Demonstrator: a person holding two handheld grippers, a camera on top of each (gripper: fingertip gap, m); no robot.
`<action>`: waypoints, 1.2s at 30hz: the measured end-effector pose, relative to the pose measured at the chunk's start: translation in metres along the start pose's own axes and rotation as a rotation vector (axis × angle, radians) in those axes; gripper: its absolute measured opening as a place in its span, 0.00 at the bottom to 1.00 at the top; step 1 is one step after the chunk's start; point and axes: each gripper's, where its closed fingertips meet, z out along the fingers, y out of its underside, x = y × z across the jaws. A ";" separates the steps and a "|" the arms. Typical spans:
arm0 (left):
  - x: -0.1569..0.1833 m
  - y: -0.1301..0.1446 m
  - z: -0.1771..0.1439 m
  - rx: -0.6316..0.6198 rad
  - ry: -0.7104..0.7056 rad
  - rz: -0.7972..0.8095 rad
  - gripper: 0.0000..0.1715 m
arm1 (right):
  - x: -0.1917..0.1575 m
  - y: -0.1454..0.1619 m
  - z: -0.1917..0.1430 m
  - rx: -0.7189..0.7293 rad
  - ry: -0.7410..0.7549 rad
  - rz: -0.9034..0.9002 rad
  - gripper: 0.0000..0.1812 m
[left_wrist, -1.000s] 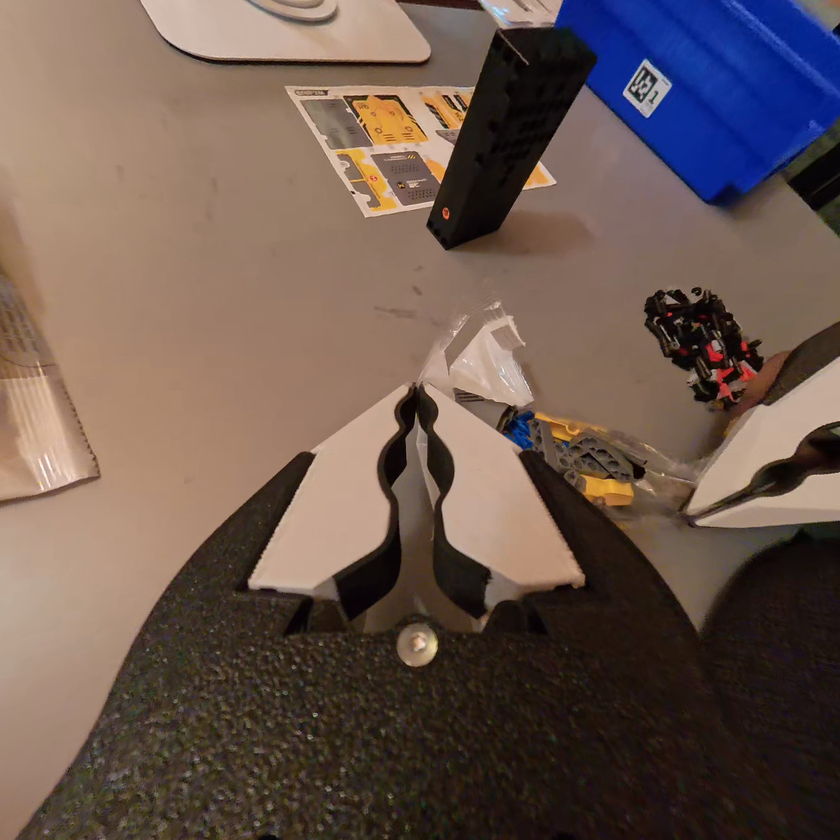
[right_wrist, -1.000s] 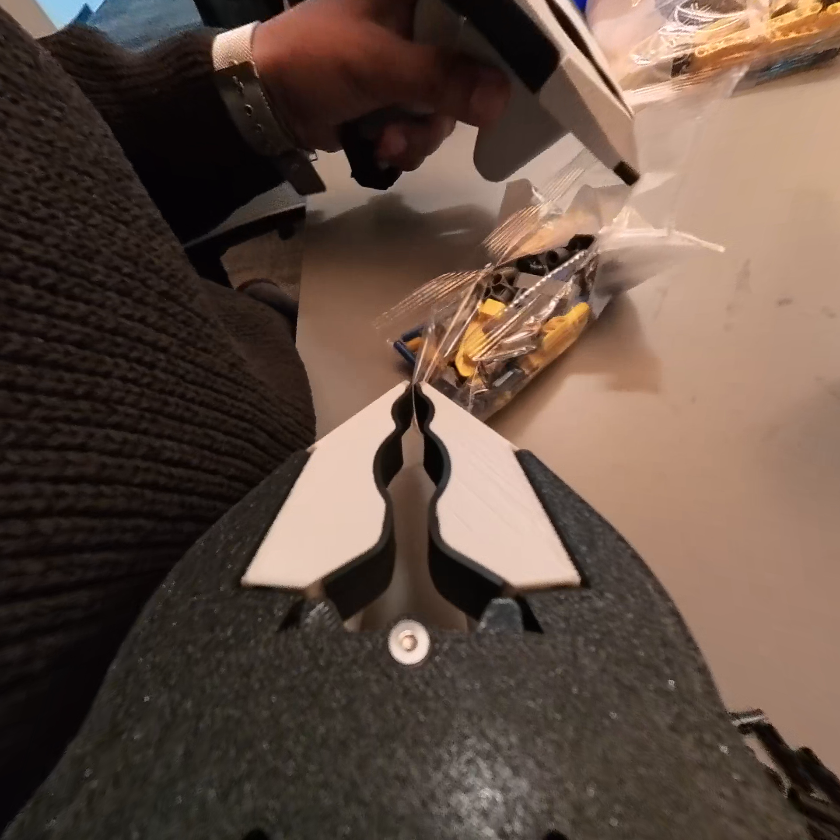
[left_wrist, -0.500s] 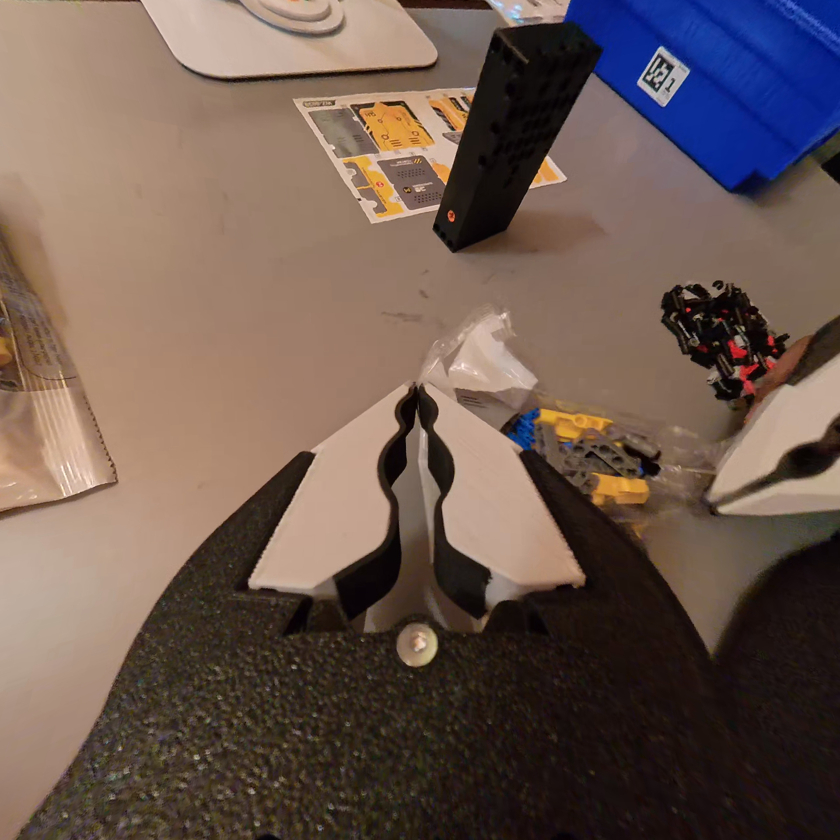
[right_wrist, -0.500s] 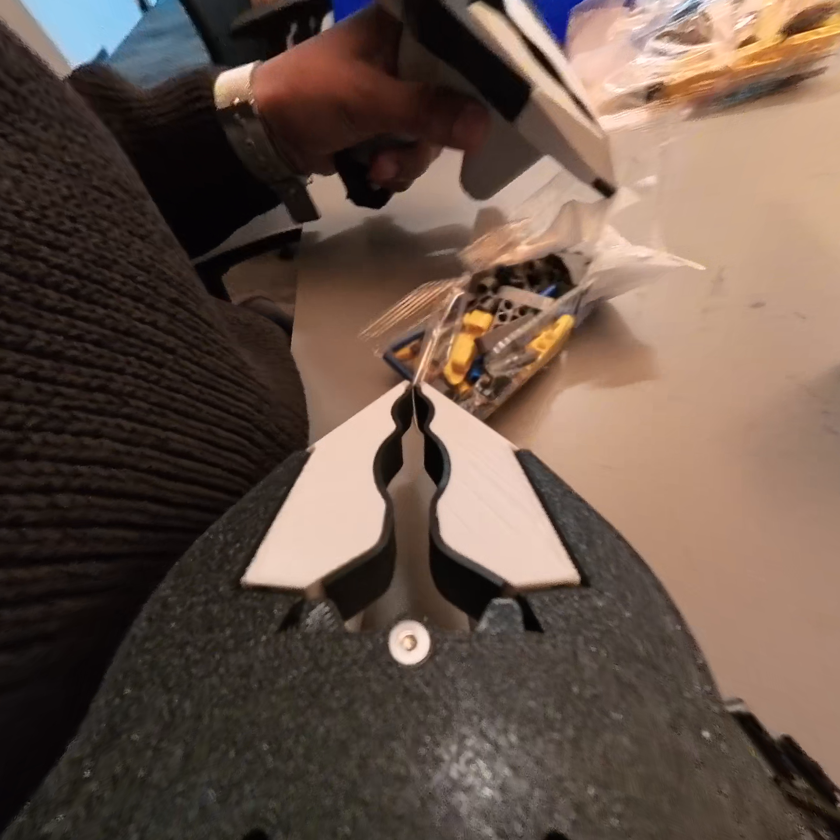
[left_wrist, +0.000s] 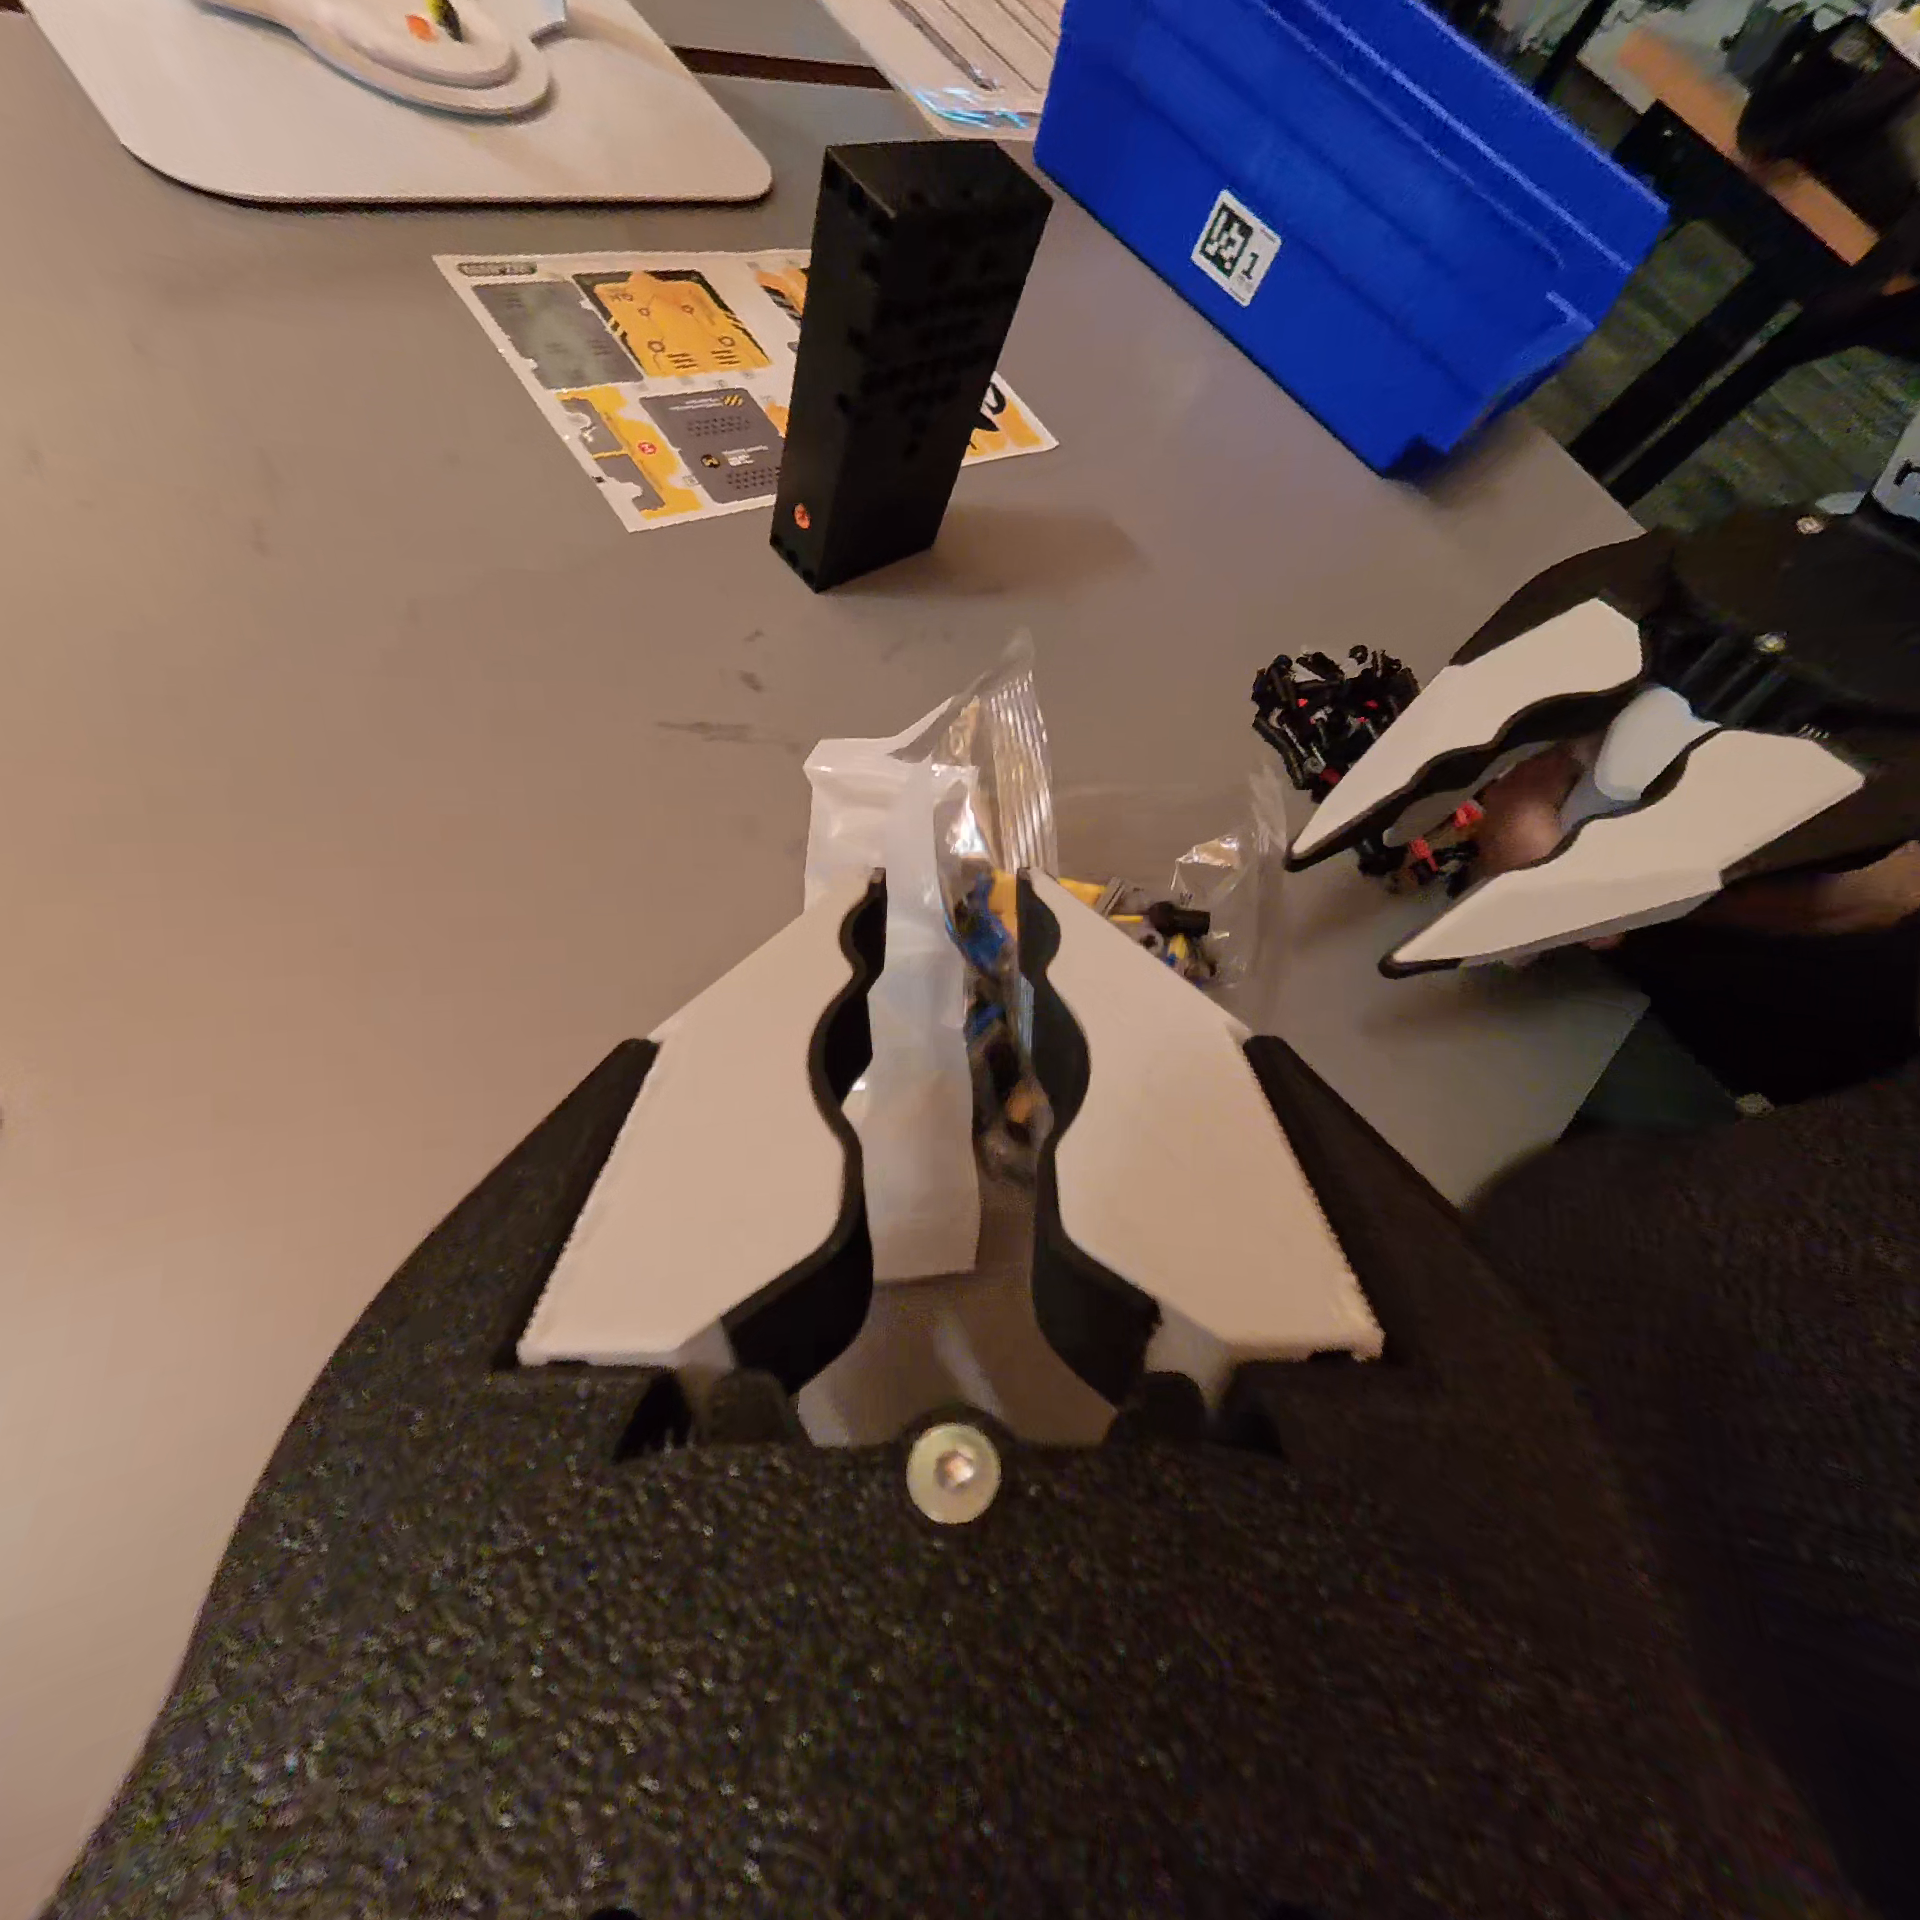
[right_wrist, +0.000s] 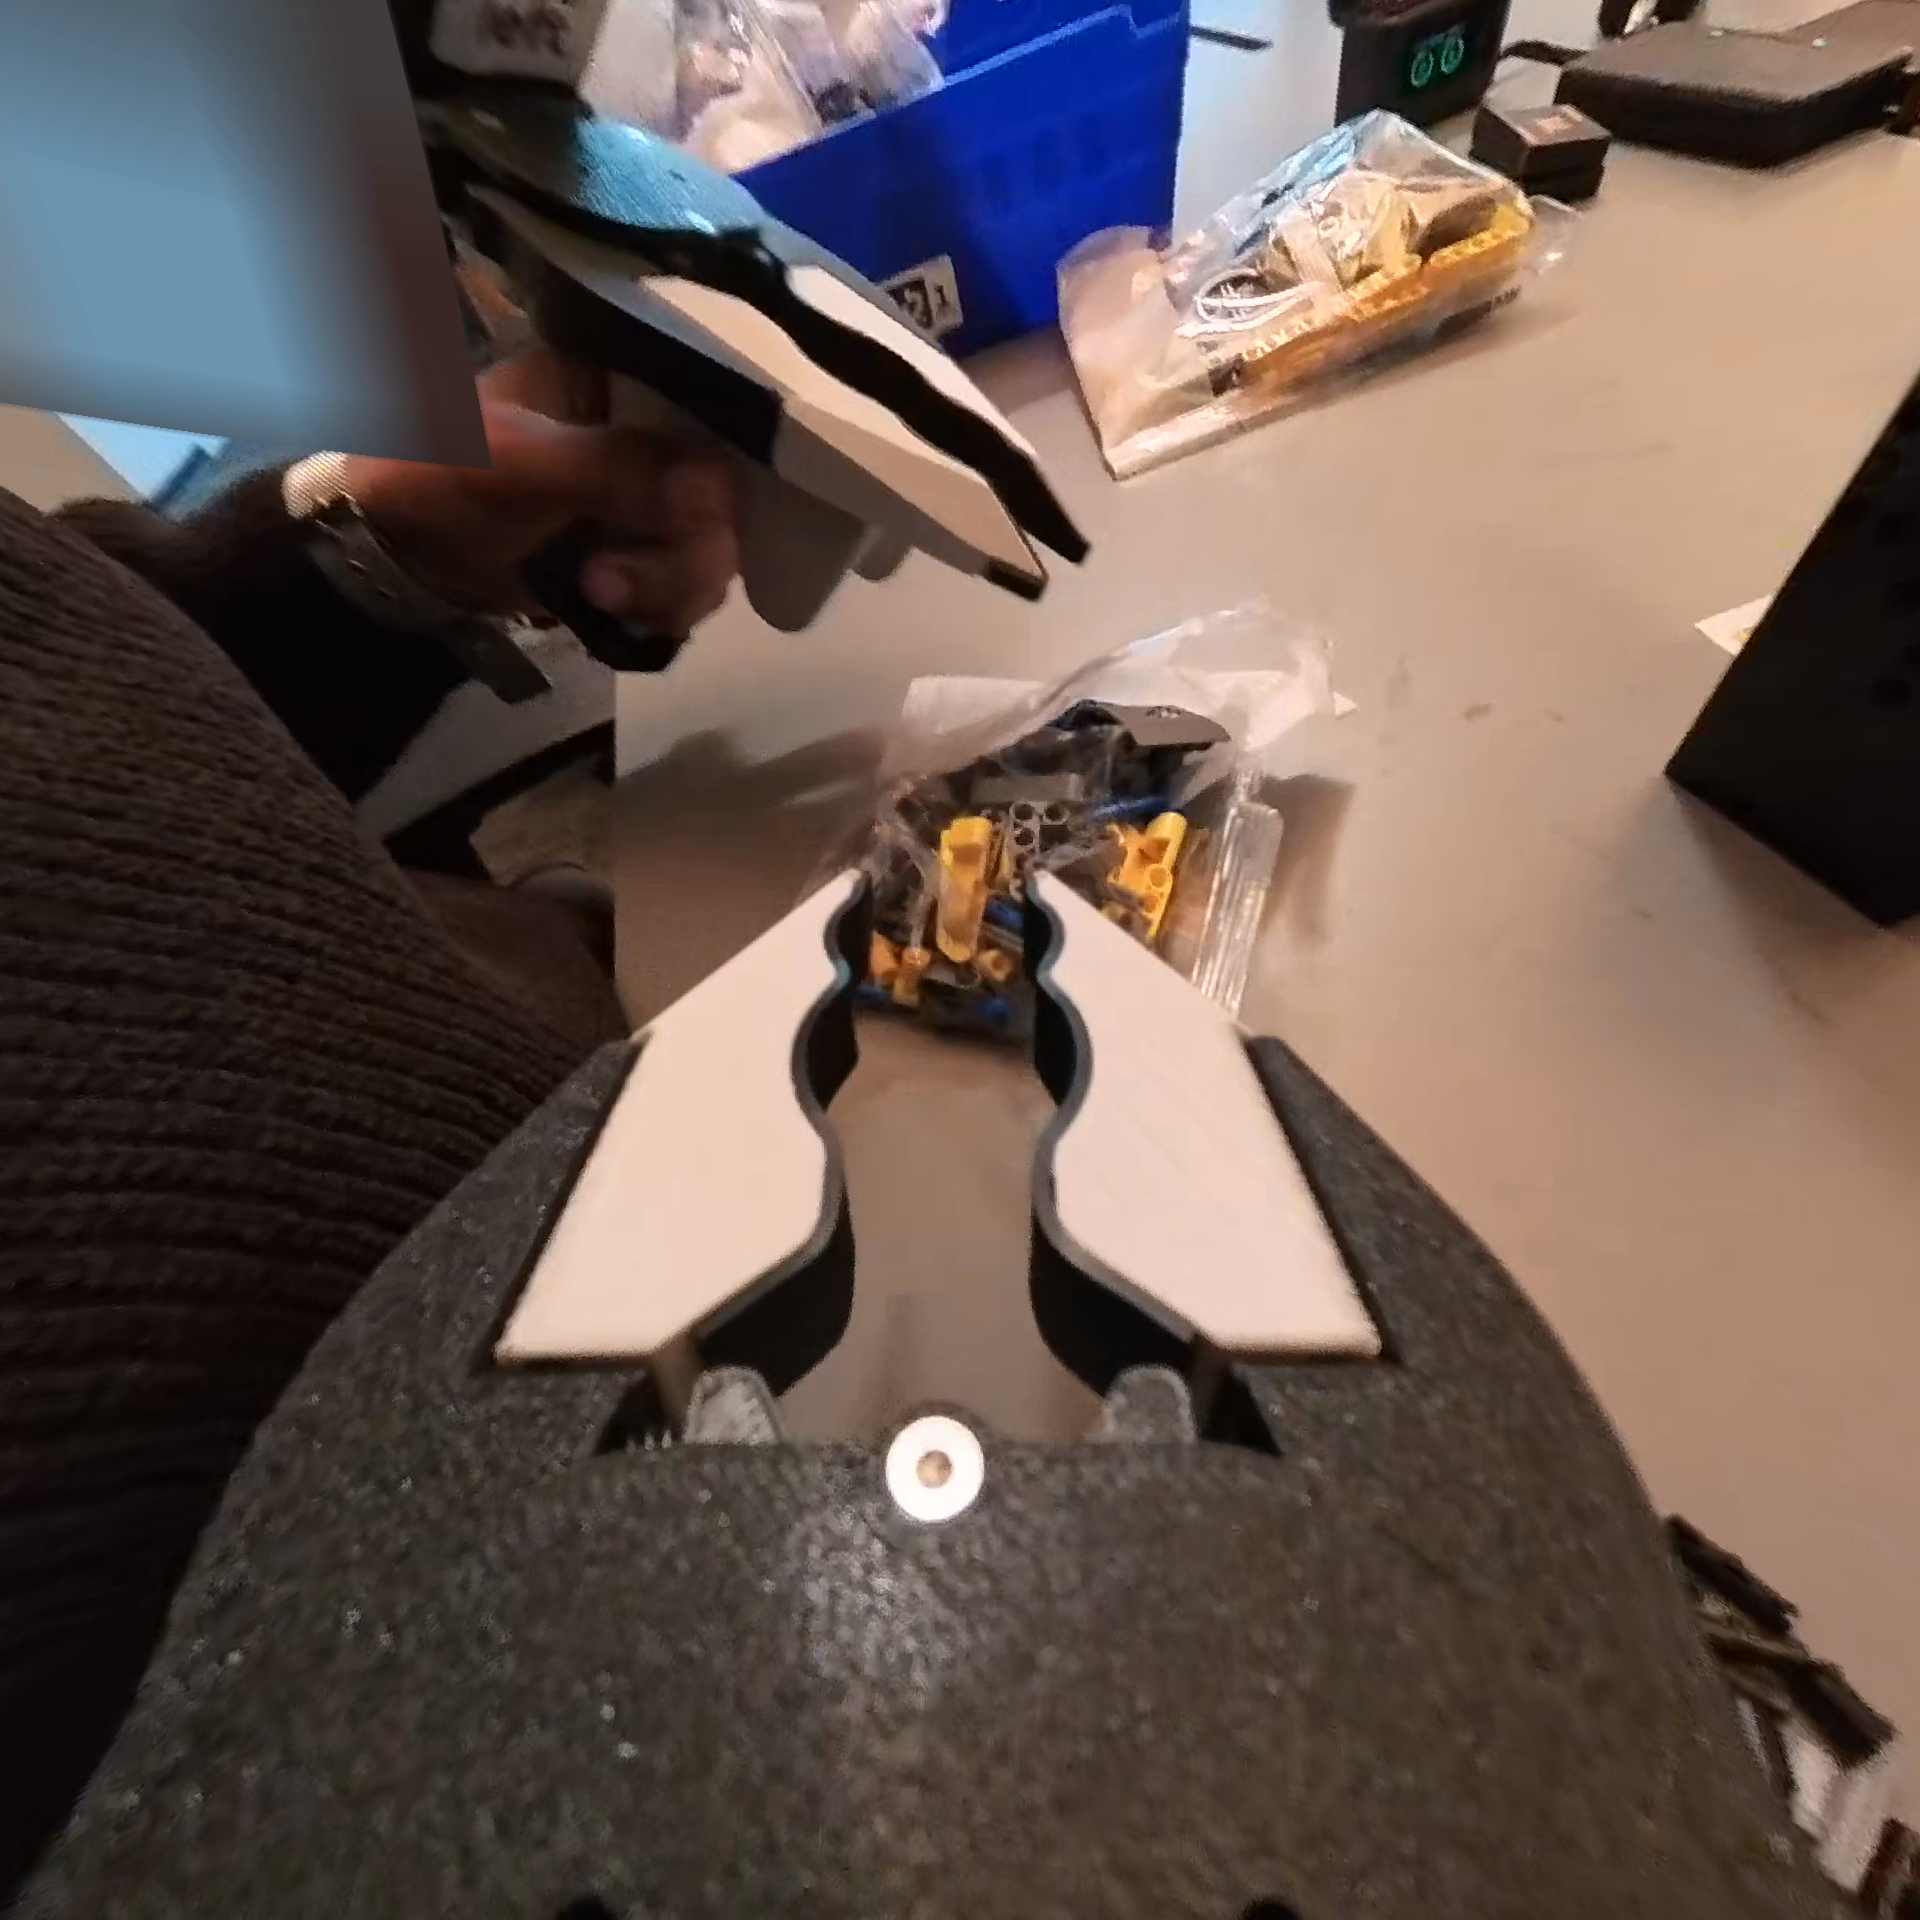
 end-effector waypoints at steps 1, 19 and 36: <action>-0.002 0.002 -0.004 -0.001 -0.011 -0.002 0.14 | 0.001 0.002 0.000 -0.015 0.014 -0.007 0.15; -0.032 0.064 -0.040 -0.166 -0.106 -0.104 0.18 | 0.033 -0.004 -0.019 -0.027 0.253 -0.024 0.16; -0.039 0.033 -0.028 -0.073 -0.052 -0.195 0.00 | 0.055 -0.015 -0.047 0.056 0.365 -0.002 0.16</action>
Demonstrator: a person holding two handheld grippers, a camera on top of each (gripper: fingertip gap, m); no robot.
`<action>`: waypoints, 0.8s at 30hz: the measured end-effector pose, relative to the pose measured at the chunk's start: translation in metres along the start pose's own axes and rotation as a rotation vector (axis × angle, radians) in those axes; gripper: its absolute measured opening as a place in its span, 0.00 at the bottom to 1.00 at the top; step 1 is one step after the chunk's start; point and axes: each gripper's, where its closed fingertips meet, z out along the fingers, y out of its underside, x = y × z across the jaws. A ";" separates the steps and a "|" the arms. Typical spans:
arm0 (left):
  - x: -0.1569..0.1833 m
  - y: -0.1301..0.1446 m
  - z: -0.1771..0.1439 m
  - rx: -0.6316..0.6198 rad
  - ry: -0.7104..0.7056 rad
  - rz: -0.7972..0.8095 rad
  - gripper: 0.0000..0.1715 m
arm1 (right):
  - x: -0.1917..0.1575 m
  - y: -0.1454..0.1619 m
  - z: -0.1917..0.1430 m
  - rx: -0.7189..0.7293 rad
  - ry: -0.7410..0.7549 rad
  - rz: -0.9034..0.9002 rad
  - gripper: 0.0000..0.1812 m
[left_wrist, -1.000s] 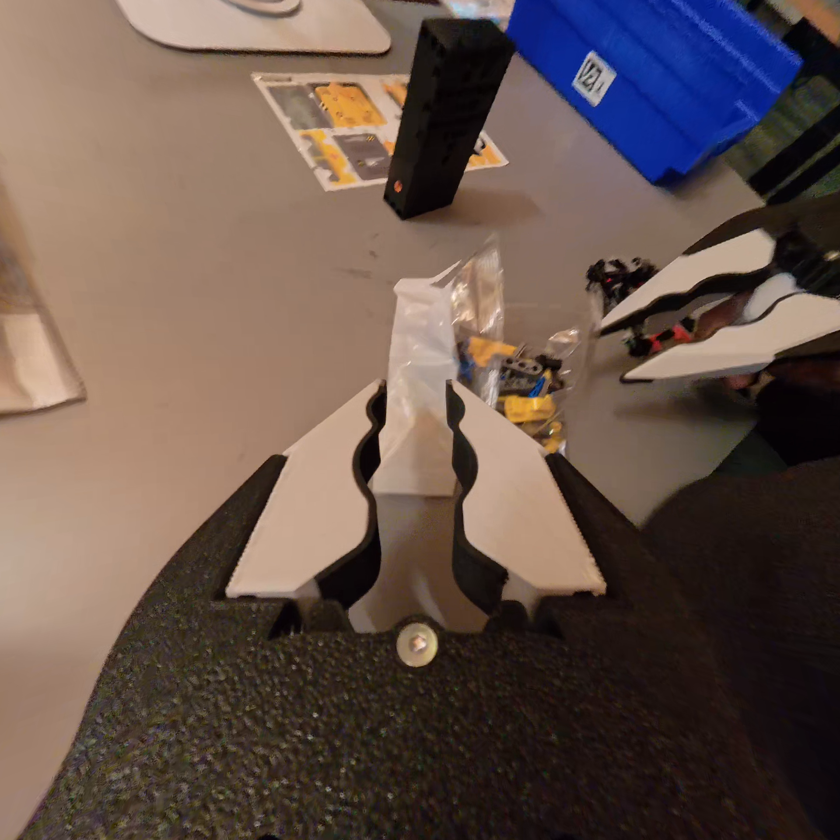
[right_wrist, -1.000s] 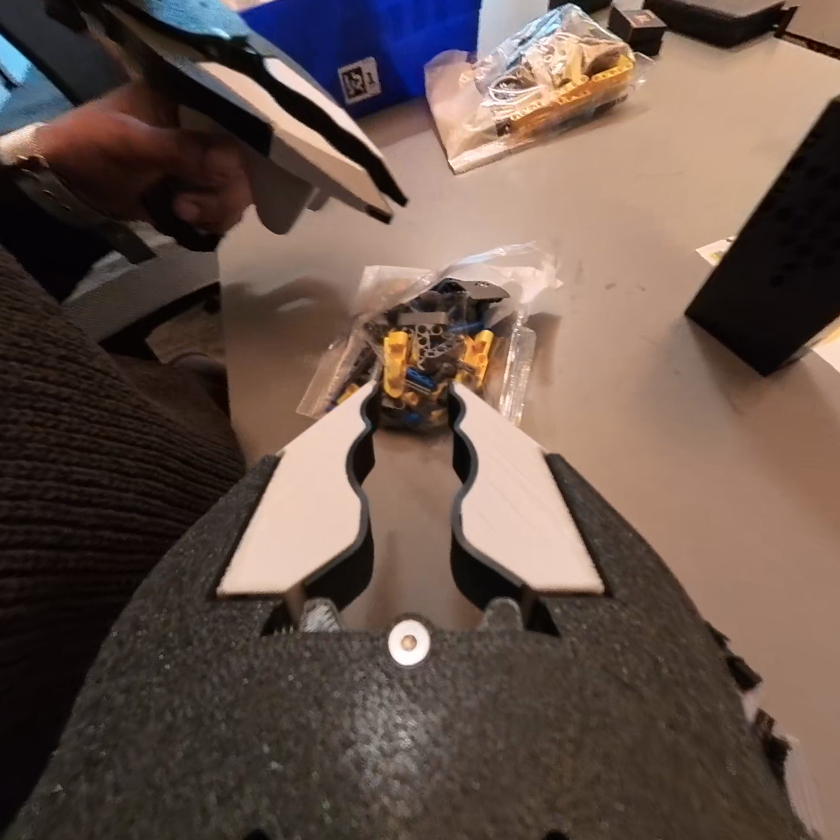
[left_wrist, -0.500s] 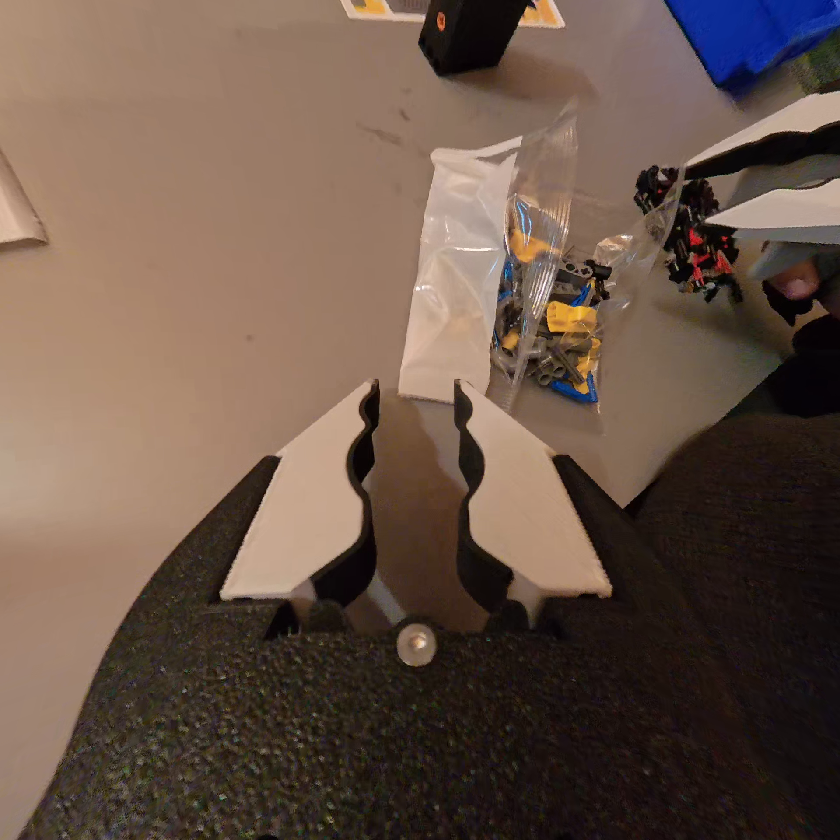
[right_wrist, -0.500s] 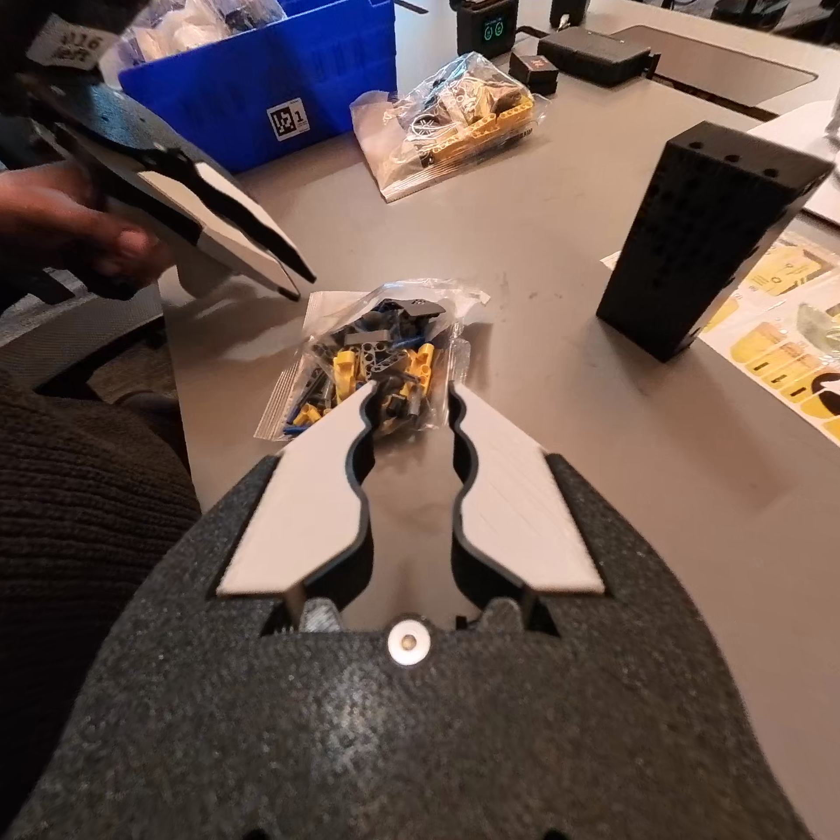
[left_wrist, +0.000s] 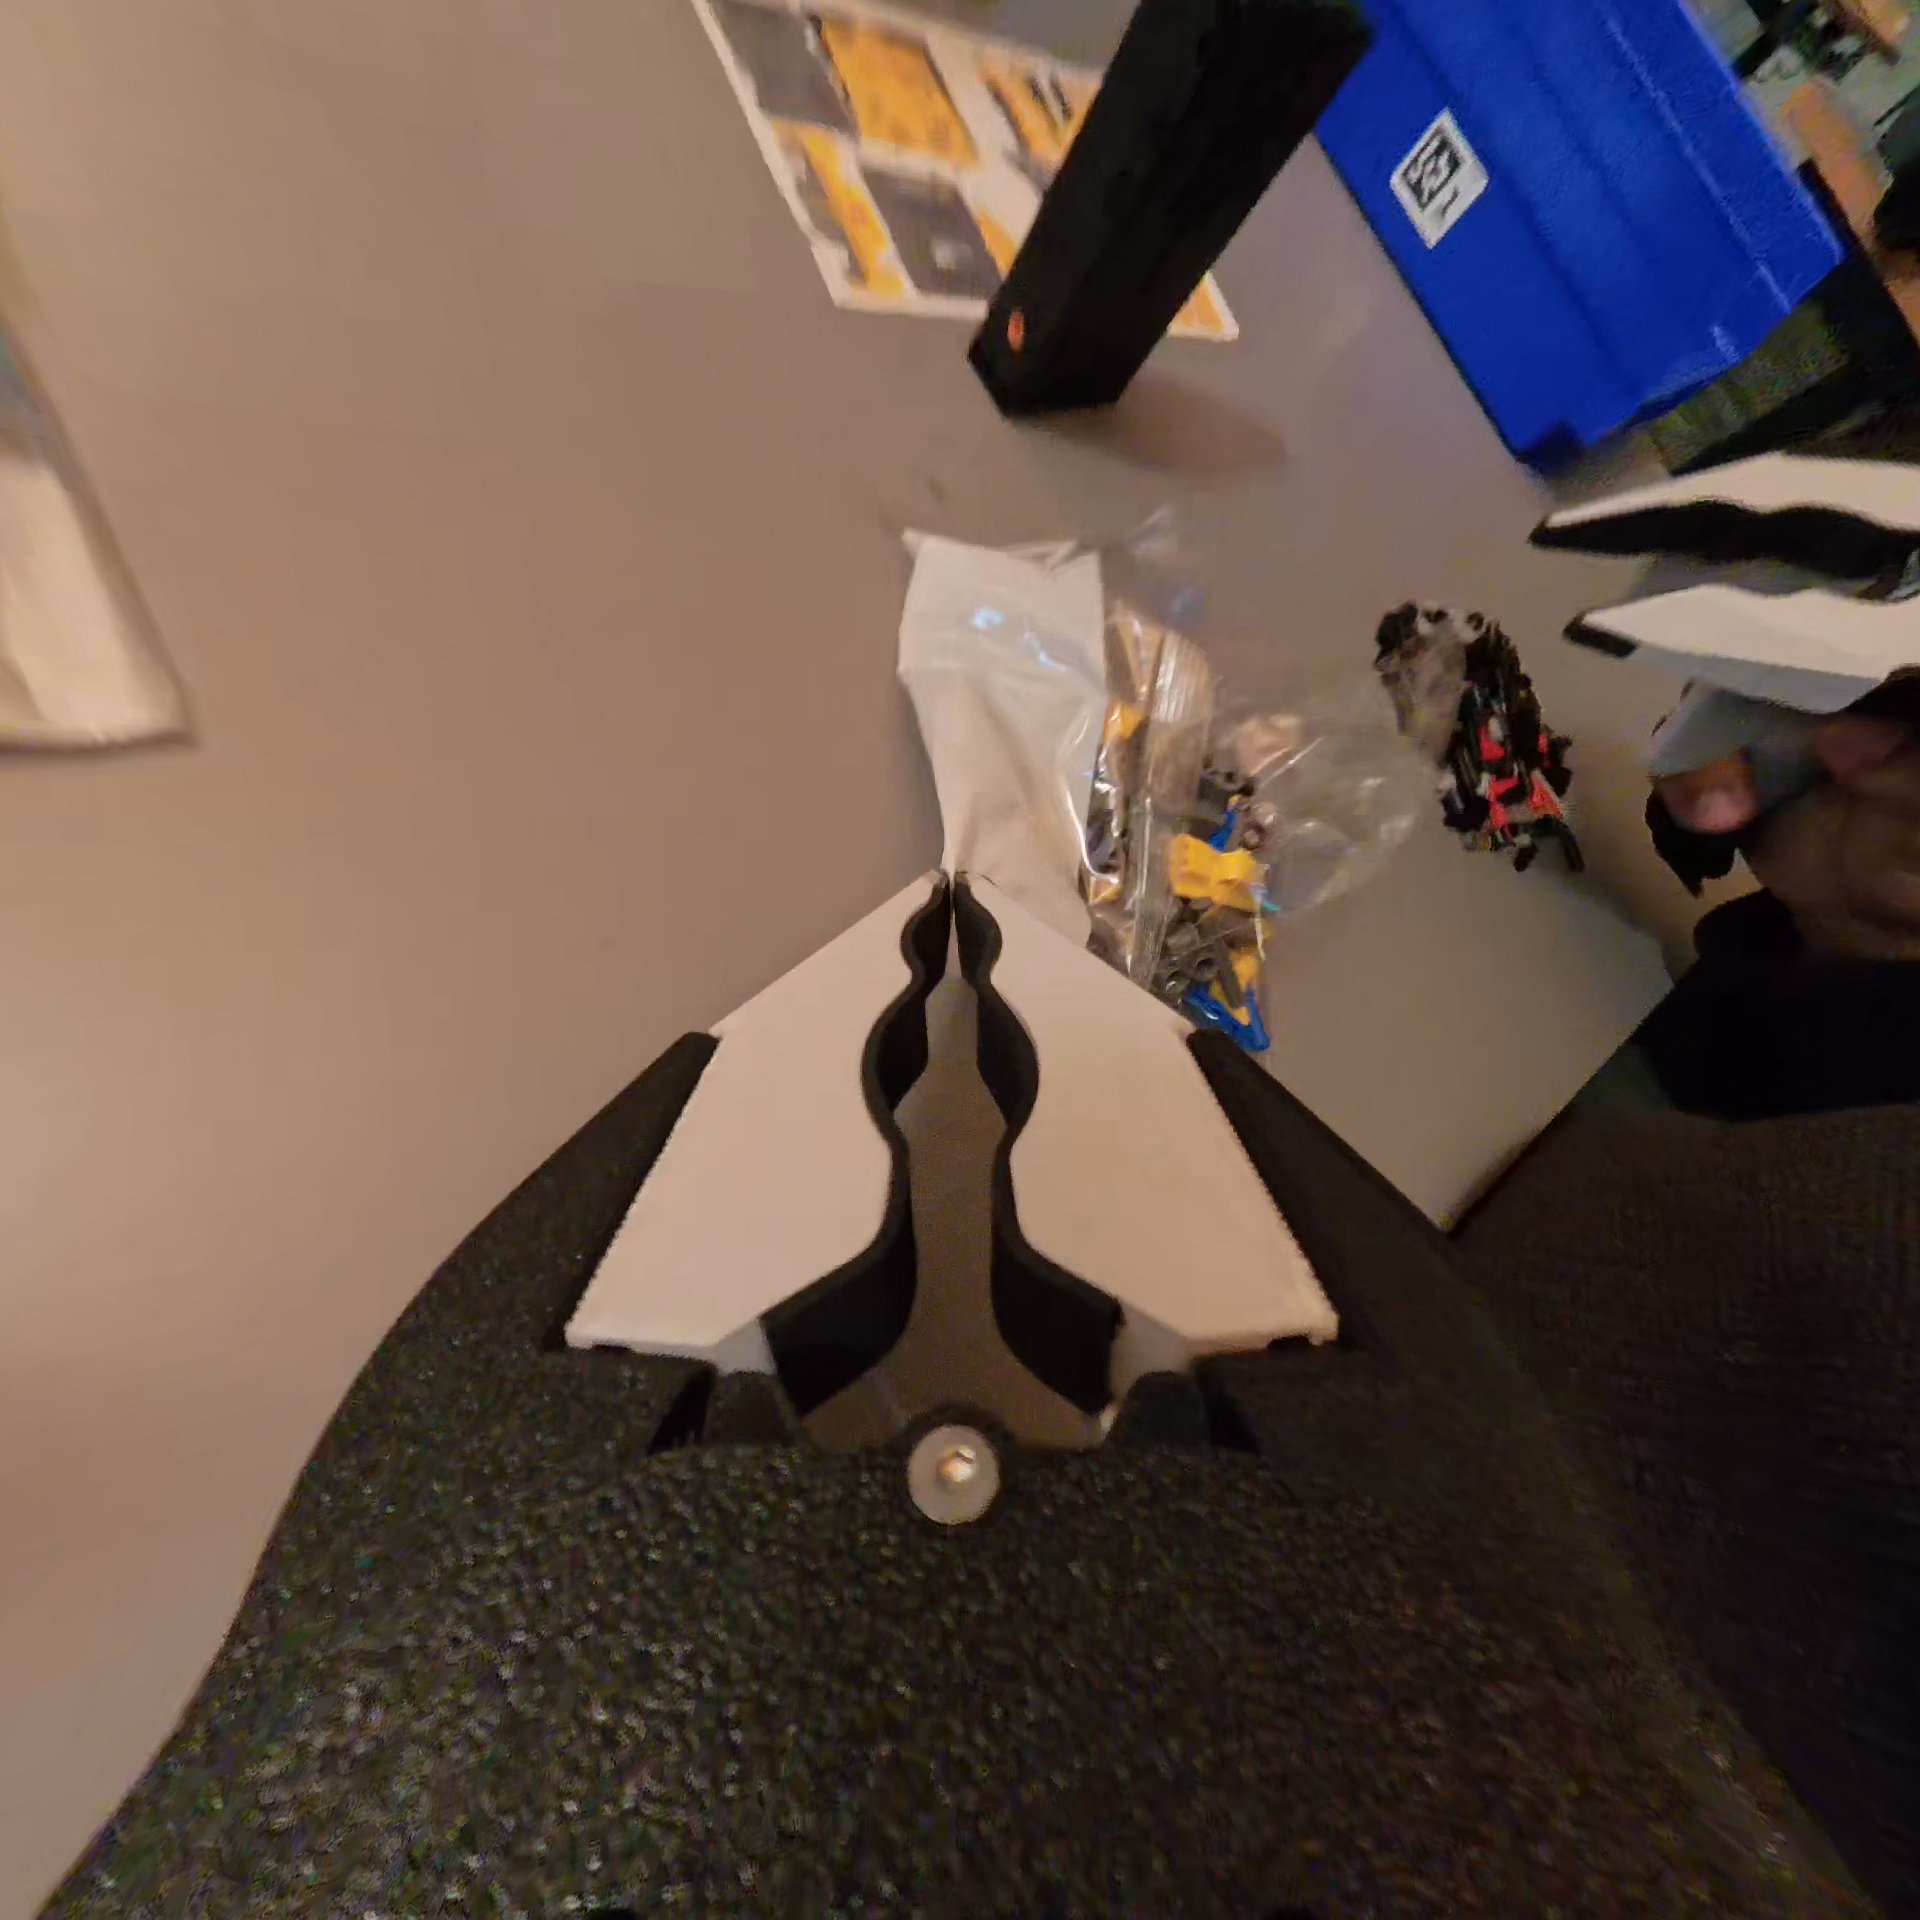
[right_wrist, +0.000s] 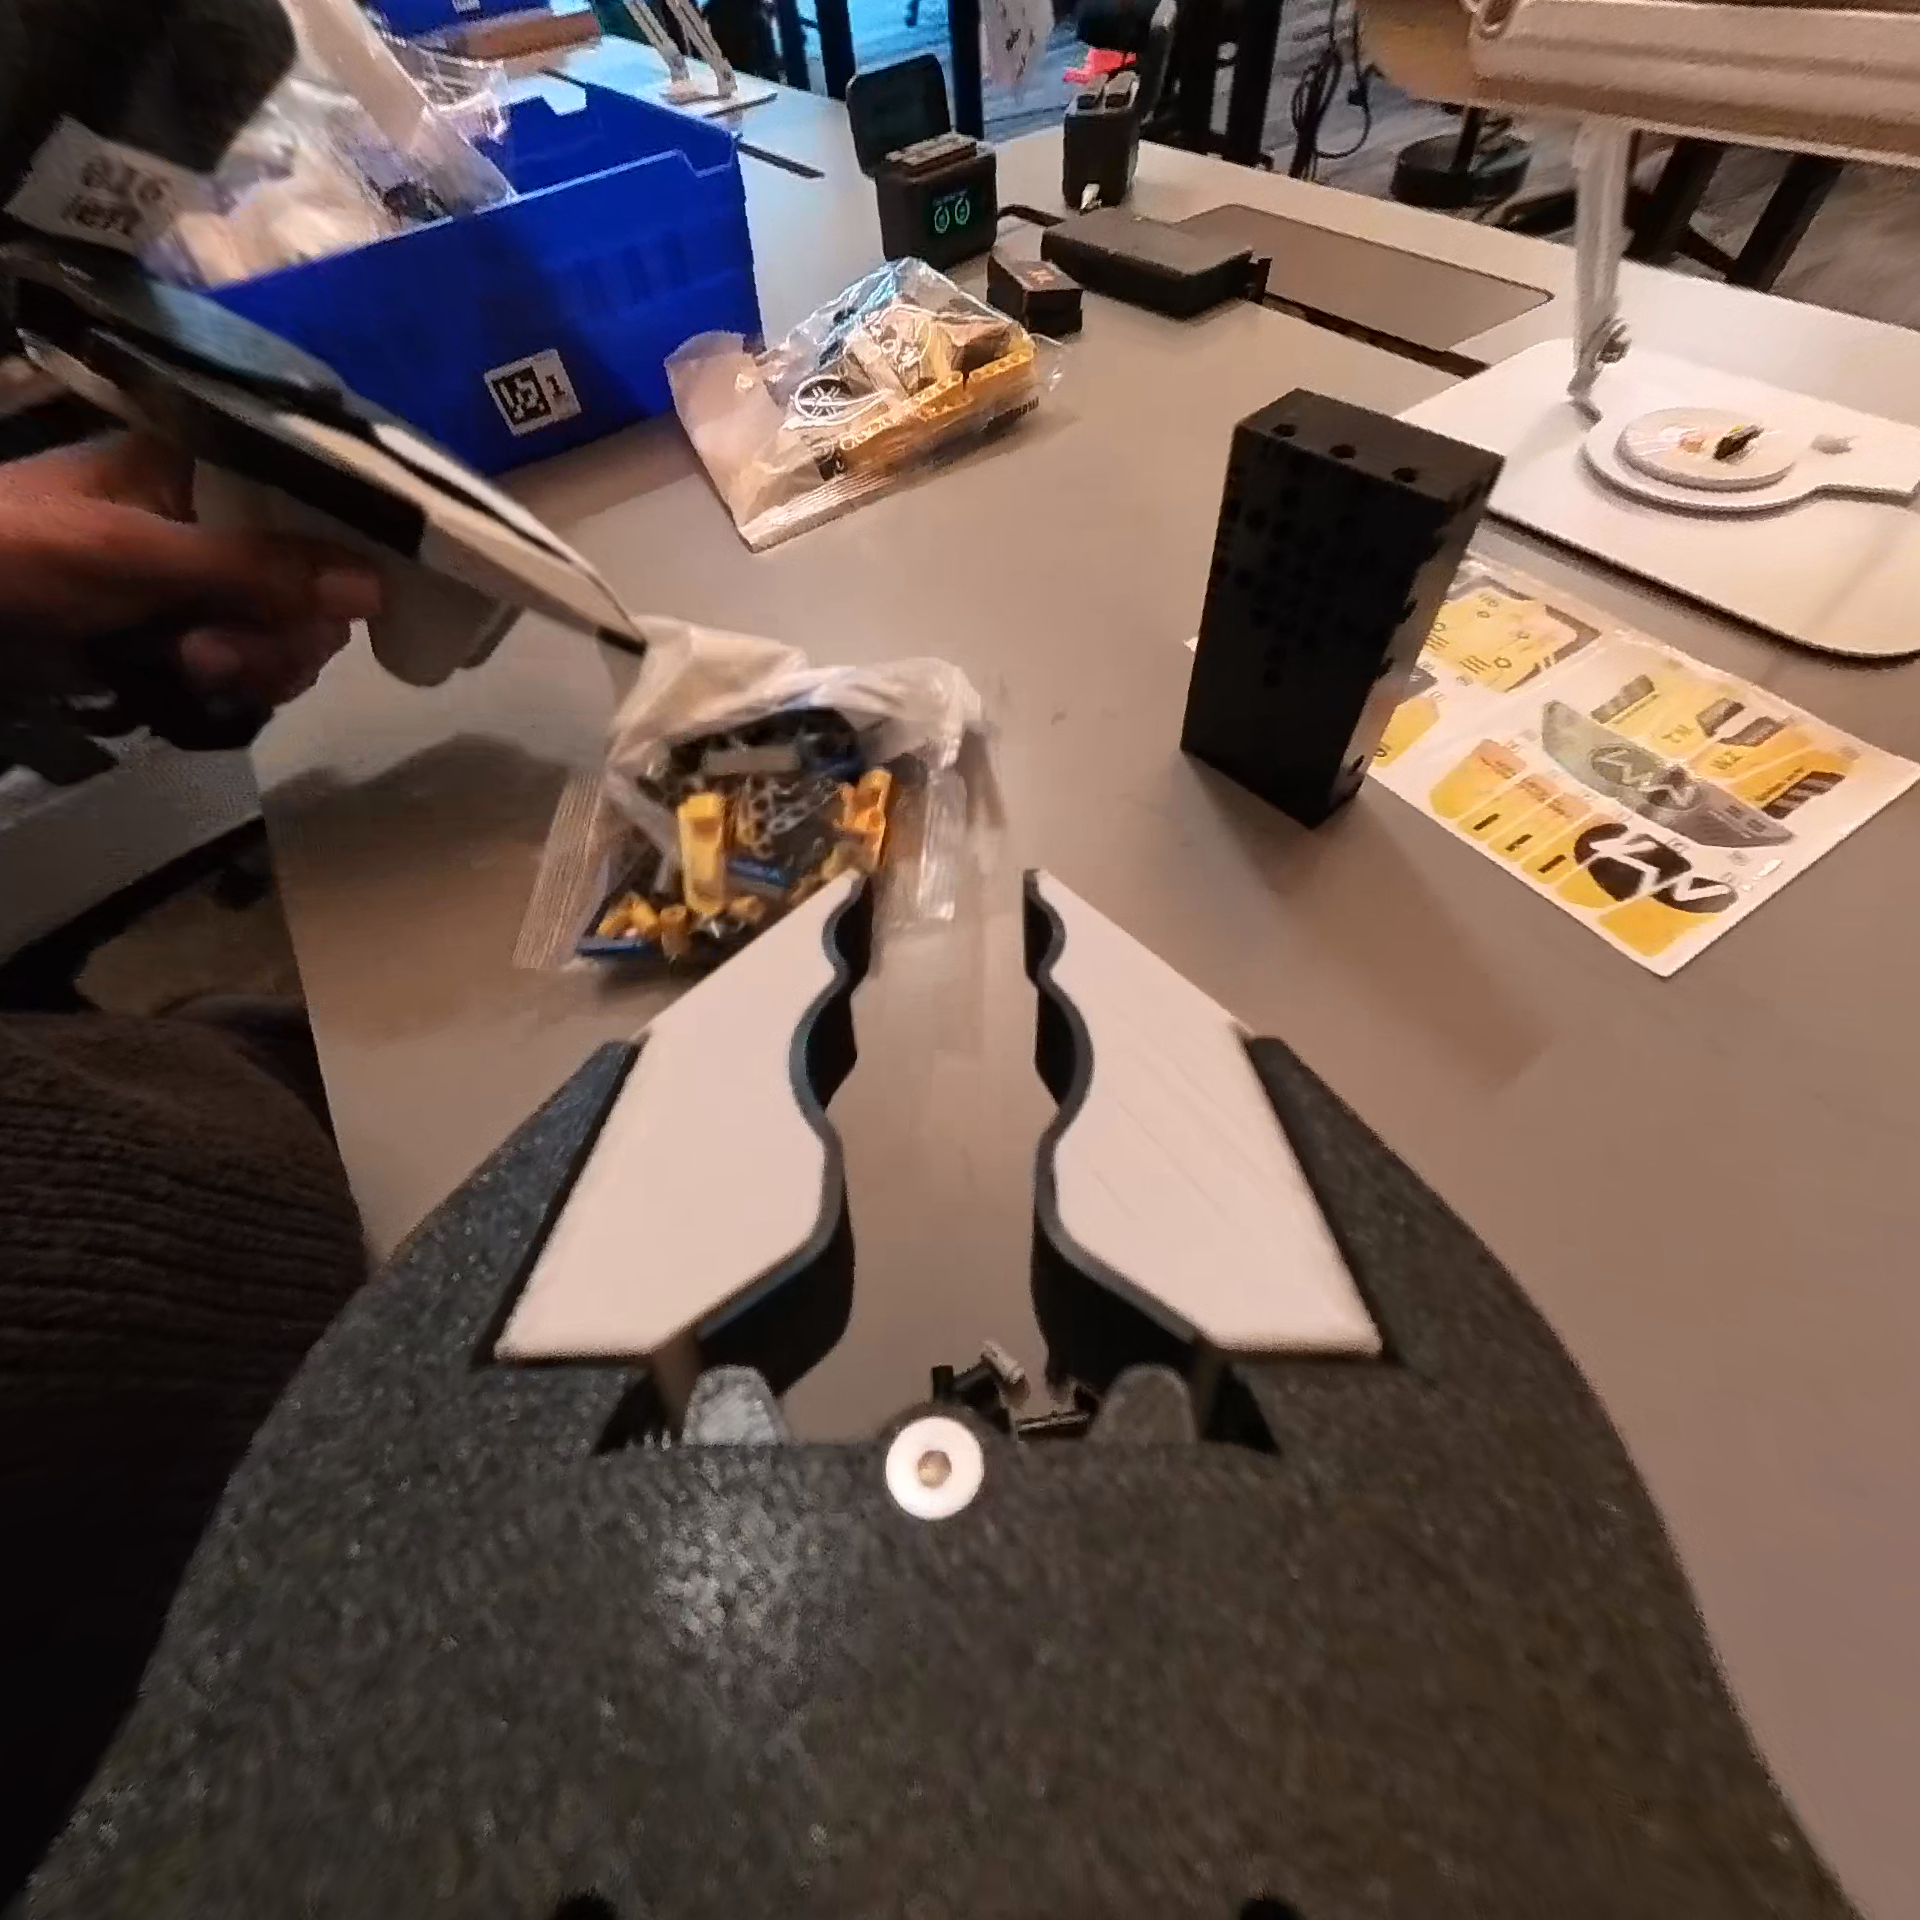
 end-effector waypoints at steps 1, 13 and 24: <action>0.000 -0.012 -0.005 0.017 -0.010 0.029 0.00 | 0.000 0.000 -0.001 0.005 -0.004 0.008 0.16; 0.048 -0.070 -0.002 -0.100 0.126 0.326 0.00 | 0.000 0.003 -0.012 0.046 -0.004 0.003 0.16; 0.065 -0.082 -0.013 -0.146 0.172 0.409 0.00 | 0.011 0.008 -0.023 0.090 -0.025 0.067 0.15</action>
